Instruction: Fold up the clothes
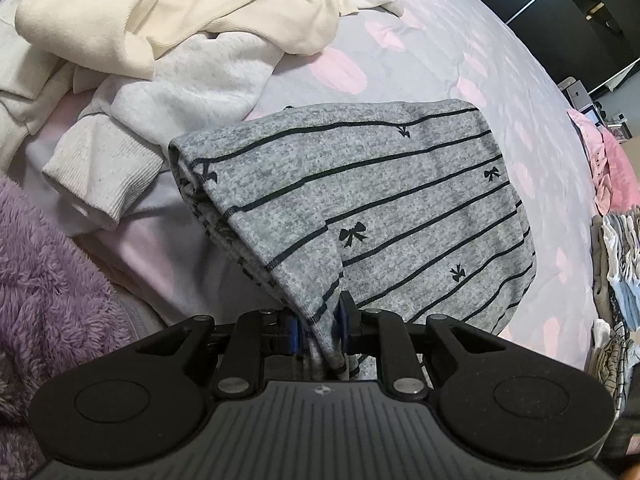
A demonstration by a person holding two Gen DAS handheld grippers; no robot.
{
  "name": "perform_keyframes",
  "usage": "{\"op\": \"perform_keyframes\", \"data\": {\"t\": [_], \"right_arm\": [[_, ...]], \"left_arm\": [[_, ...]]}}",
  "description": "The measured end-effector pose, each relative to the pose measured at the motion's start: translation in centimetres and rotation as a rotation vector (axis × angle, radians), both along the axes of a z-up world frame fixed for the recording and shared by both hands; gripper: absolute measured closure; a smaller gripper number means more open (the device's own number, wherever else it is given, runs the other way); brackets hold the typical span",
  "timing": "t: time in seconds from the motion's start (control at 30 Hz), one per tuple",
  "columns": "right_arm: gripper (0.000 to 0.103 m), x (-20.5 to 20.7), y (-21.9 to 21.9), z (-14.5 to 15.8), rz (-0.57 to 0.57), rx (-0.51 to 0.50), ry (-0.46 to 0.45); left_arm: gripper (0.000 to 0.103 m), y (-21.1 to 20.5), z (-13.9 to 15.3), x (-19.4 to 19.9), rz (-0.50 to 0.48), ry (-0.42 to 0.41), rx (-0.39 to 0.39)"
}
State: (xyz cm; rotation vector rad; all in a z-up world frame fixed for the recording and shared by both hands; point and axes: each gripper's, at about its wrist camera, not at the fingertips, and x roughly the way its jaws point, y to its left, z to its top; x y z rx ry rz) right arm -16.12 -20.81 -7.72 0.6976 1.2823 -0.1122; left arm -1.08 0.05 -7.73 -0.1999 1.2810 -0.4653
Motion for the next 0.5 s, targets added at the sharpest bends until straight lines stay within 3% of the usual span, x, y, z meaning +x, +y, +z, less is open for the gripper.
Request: {"op": "perform_keyframes", "data": {"t": [0.07,0.13,0.2,0.3,0.5], "right_arm": [[0.068,0.2,-1.5,1.0,0.025,-0.065,-0.019],[0.061,0.6,-3.3,2.2,0.029,-0.095,-0.055],[0.046,1.2,-5.2,3.3,0.019,-0.125,-0.101],[0.037,2.7,-7.4,4.7,0.03,-0.177,-0.186],[0.028,6.7,-9.2,3.9,0.1,-0.132,-0.289]], "left_arm": [[0.087,0.0,-0.2,0.1,-0.002,0.004,0.003],[0.087,0.0,-0.4,0.1,-0.001,0.009,0.002],[0.087,0.1,-0.5,0.1,-0.002,0.011,0.003],[0.086,0.2,-0.8,0.1,0.001,0.018,0.002],[0.085,0.5,-1.2,0.4,0.008,0.035,0.003]]}}
